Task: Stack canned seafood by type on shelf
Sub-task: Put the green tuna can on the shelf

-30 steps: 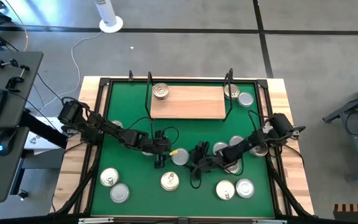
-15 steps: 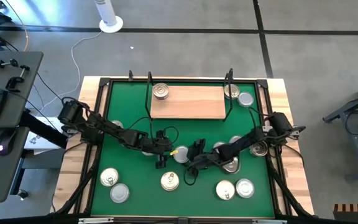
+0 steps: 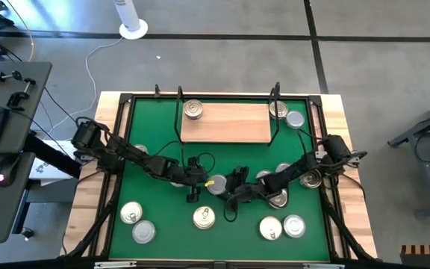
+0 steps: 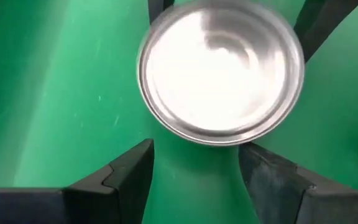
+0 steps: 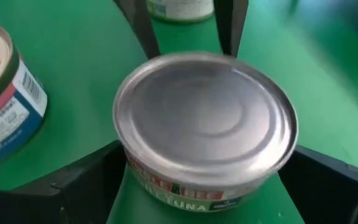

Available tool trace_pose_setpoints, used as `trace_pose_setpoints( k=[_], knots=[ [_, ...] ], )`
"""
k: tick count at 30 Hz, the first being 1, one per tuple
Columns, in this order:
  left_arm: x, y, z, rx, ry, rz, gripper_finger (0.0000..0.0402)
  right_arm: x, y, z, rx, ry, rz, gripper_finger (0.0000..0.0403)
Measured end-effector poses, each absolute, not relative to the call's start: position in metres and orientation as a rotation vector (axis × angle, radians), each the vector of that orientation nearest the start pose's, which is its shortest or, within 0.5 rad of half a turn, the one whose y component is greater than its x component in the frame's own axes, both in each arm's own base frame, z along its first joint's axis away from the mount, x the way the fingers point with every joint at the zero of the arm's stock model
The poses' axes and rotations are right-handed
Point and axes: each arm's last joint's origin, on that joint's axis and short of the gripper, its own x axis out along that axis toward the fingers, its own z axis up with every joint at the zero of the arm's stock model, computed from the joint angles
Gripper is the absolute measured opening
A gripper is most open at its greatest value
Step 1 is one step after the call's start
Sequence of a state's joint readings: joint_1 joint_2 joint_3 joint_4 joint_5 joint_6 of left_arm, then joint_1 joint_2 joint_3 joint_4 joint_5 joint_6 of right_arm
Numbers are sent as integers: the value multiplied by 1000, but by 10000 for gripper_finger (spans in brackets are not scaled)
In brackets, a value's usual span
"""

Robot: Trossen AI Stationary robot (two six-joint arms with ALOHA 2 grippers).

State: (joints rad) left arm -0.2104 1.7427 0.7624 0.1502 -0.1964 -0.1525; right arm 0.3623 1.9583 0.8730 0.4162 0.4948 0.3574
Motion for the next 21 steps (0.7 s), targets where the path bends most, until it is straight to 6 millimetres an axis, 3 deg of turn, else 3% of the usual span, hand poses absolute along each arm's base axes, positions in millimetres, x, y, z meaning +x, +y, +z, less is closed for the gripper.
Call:
trace_pose_setpoints(
  k=[10,21],
  knots=[
    [314,-61,112,26,819,56,223,338,116,98,109,617,-250,359],
    [314,-61,113,25,816,58,223,339,109,99,165,721,-202,397]
  ],
)
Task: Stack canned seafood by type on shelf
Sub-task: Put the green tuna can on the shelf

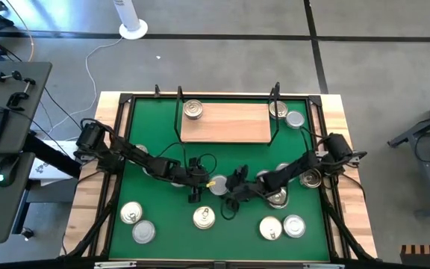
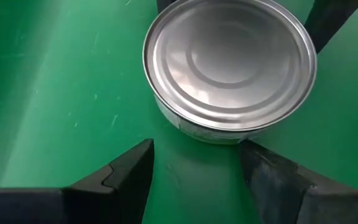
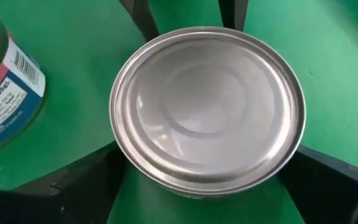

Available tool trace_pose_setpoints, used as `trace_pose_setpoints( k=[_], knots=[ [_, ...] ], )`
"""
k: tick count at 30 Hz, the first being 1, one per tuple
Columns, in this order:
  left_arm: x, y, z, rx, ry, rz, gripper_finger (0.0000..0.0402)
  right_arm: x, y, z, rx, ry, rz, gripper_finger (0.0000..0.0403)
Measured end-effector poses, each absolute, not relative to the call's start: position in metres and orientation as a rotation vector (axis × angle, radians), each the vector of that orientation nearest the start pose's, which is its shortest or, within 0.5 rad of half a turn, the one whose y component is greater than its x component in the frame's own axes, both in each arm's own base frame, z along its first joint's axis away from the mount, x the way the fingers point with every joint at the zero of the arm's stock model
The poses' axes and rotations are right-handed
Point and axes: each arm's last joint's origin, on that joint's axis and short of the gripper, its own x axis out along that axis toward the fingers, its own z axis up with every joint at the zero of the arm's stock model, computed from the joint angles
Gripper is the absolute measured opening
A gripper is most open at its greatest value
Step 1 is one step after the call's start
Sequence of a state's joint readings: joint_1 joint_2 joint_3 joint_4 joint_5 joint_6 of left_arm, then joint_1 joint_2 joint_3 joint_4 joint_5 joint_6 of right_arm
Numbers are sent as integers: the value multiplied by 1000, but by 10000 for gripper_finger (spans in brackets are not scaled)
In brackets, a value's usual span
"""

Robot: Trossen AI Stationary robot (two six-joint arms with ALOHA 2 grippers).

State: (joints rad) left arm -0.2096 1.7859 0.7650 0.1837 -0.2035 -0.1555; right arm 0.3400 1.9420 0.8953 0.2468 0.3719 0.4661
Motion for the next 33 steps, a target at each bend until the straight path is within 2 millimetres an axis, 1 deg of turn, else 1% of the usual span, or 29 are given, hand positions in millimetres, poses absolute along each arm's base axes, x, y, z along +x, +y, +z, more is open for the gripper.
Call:
trace_pose_setpoints(
  k=[3,6,8,11,14,17,21,23,27,33],
  knots=[
    [314,-61,113,26,816,61,223,338,110,108,130,759,-207,396],
    [314,-60,113,26,813,65,223,331,114,119,85,775,-230,396],
    [314,-60,113,27,817,64,223,324,118,122,60,782,-252,396],
    [314,-61,113,25,817,59,223,315,124,118,27,767,-286,396],
    [314,-61,113,23,814,56,223,313,126,115,37,683,-300,396],
    [315,-61,114,20,804,55,223,312,122,108,65,613,-279,396],
    [318,-62,116,8,765,42,223,313,113,106,113,537,-264,396],
    [319,-62,118,5,744,28,223,313,109,105,104,534,-260,396],
    [320,-60,117,-6,736,11,223,321,104,101,81,540,-219,397],
    [321,-56,116,-12,741,18,223,327,99,97,56,540,-223,397]
  ],
)
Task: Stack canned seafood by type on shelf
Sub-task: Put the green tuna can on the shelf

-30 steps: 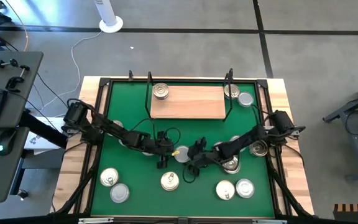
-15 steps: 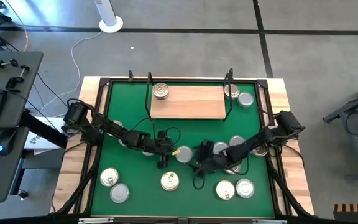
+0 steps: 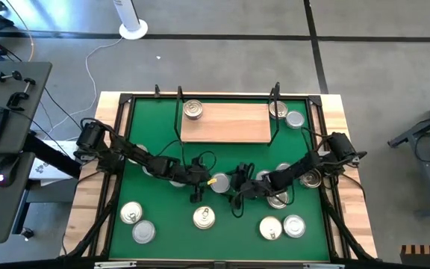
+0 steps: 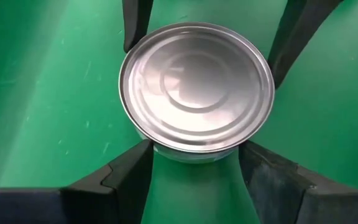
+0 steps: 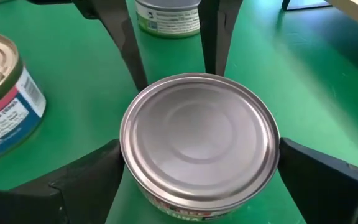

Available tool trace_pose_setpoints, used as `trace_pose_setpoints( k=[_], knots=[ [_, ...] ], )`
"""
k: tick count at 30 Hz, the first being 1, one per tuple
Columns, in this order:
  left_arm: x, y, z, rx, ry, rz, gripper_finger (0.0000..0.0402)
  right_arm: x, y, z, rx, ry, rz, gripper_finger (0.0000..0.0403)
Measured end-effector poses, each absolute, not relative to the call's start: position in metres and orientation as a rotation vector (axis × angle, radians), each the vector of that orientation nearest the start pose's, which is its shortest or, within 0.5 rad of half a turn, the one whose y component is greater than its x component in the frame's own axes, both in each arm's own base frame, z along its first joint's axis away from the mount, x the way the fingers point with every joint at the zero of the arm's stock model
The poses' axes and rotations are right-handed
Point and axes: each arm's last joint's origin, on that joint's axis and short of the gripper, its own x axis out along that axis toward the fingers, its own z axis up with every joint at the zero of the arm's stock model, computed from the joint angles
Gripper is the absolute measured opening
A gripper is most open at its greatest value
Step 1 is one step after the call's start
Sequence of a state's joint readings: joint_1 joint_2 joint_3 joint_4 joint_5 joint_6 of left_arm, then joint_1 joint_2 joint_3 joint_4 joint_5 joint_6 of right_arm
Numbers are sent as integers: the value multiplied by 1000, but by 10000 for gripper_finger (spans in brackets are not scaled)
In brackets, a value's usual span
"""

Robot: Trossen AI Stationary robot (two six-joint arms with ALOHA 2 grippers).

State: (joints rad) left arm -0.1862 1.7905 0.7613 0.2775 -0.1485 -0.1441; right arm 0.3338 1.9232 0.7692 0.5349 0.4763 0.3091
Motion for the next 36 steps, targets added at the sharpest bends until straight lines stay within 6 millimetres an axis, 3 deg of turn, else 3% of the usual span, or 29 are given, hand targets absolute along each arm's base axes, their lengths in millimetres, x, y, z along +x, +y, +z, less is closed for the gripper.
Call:
trace_pose_setpoints(
  k=[26,36],
  knots=[
    [323,-55,117,-1,717,19,223,327,100,95,18,569,-157,396],
    [322,-56,116,4,730,19,223,325,102,95,16,584,-157,358]
  ],
)
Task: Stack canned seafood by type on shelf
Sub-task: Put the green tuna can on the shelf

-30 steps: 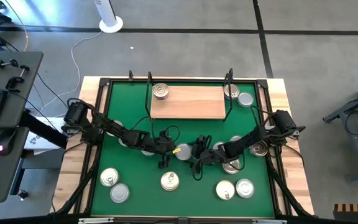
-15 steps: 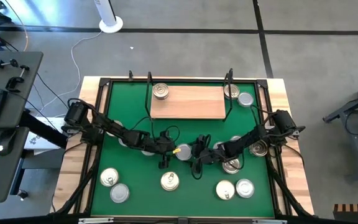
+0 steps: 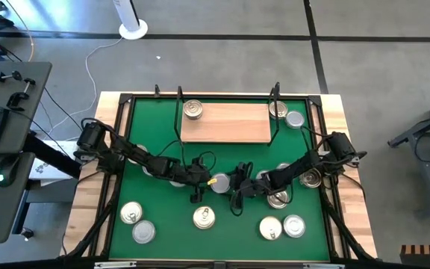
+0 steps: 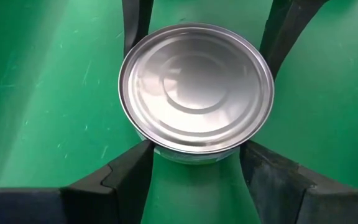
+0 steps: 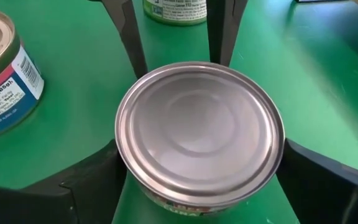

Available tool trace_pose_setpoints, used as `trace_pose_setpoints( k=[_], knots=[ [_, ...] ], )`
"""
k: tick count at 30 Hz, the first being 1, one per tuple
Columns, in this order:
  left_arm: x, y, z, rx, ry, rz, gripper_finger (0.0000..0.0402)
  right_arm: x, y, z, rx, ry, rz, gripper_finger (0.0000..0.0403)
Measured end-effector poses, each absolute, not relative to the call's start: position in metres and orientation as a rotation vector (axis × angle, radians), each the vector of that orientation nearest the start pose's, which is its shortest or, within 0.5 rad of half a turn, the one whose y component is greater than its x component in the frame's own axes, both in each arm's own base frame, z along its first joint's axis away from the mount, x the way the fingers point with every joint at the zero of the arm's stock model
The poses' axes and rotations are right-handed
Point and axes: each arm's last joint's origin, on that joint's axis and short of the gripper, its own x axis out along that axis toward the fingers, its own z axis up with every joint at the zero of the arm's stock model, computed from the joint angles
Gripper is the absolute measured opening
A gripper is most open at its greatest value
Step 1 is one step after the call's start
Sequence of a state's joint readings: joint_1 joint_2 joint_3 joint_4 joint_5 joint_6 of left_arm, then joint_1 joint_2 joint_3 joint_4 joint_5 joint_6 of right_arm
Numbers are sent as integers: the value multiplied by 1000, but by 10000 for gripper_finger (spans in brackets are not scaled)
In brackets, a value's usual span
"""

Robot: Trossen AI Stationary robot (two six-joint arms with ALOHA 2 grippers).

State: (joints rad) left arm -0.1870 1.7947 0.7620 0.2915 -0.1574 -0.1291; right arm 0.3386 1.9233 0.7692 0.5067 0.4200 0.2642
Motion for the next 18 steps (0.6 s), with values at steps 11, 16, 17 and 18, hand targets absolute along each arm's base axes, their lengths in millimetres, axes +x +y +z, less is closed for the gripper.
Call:
trace_pose_setpoints(
  k=[11,16,17,18],
  knots=[
    [319,-65,115,12,764,12,222,313,122,102,-20,602,-179,343],
    [319,-65,115,13,761,15,222,313,119,102,1,611,-176,333],
    [319,-65,115,15,759,13,222,314,118,102,-2,612,-174,333],
    [319,-65,115,15,757,12,222,314,117,102,-12,614,-168,333]
  ],
)
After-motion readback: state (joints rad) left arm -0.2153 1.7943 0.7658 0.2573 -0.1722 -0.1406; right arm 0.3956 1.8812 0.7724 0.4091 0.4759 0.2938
